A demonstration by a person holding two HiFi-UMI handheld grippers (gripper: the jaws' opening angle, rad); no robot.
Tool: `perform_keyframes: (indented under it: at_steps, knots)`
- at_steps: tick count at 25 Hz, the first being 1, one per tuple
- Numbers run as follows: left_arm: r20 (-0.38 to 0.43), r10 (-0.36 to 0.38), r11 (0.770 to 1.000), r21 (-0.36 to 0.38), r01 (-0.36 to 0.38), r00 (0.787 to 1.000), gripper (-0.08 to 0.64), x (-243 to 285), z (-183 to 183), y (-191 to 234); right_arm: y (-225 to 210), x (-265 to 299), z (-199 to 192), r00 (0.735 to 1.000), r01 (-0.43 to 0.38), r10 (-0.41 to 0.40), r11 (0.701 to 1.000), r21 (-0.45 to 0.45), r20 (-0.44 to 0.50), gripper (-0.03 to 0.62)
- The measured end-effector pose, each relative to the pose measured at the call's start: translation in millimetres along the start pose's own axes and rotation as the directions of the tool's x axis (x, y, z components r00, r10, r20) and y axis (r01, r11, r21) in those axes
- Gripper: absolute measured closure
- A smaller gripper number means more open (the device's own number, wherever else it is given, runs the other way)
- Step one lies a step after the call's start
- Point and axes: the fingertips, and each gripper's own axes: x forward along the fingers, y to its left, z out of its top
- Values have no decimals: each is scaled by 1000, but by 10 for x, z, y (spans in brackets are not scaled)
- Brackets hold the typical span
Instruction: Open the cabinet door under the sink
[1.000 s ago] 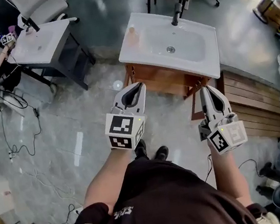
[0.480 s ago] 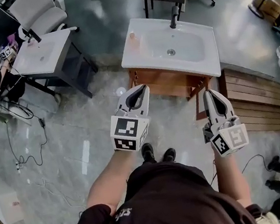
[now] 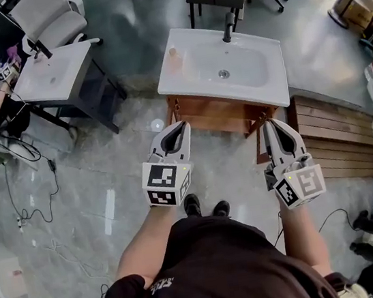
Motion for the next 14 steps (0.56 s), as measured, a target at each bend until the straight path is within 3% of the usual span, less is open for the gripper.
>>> perform_keyframes:
  at_steps: [14]
  knots:
    - [-8,-1,997,79,2,1000,539,142,186,-24,-214,-215,-163,998,50,-50,999,-18,-24,581]
